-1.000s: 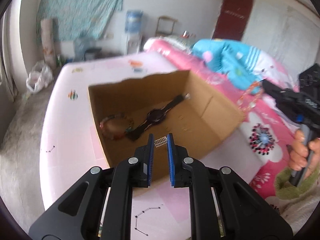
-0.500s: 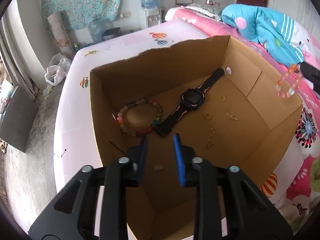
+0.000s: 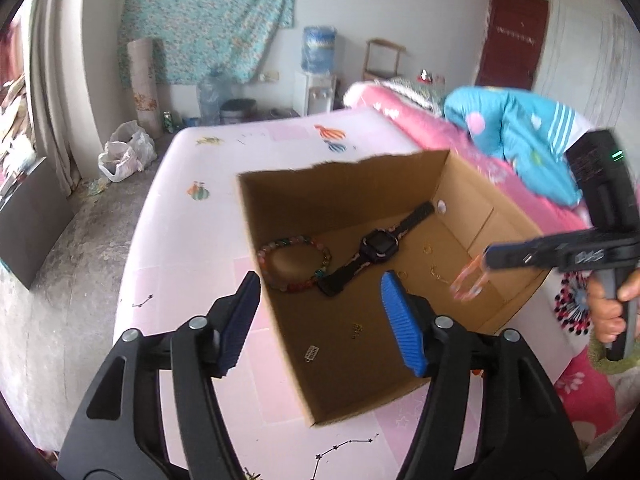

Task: Organize jewelry
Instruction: 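Open the left gripper to drop the clasp while the right gripper drops the bracelet, then withdraw both open tools from the box back over the table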

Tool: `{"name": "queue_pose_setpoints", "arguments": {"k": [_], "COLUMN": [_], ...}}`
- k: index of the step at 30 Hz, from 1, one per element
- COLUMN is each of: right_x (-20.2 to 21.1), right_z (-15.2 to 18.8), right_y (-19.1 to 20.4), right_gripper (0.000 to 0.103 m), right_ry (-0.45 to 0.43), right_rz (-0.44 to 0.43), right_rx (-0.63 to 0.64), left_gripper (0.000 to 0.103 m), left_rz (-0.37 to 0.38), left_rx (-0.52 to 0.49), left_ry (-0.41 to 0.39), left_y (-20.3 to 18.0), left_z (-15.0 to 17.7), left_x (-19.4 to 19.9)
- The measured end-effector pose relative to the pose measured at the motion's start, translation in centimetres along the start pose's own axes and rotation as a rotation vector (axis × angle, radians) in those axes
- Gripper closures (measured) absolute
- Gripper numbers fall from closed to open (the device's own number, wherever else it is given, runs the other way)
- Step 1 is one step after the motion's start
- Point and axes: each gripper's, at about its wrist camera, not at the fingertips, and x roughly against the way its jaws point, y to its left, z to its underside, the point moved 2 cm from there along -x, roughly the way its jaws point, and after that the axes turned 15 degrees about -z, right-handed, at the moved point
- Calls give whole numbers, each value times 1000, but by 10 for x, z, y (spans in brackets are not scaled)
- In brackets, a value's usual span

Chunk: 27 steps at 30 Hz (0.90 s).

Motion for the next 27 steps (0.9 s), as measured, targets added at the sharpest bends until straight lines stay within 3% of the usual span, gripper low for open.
{"name": "queue_pose_setpoints", "arguments": {"k": [5,7,10,12,18,21,24,27], "right_x": [-34,-45,-44,-37,8,50,85,102], "right_z": [-1,1,1,0,1,6,13,27], "right_y": [-8,-14,-19,-18,12,24,27,2], "right_gripper": [93,93,92,87,61,54,34,32], "right_ry": [210,302,347,334,140,-66,-252,-332], "right_rz": [75,149,243,259,255,284,342,417], "right_rx": [-10,-18,-17,-27,13,26,29,-55], "left_gripper": [38,37,34,33,28,23,21,21], "left_rz": [8,2,-7,-2,11,29,76,159], "left_rx": [57,67,79,90,120,129,148,196], "left_ry": [-27,-30,-27,-29,-27,-12,11,82], "left_y": [19,23,29,32,40,41,38,34], "left_z": [7,10,15,18,25,27,31,37], "left_x": [9,10,10,11,12,10,3,-12]}}
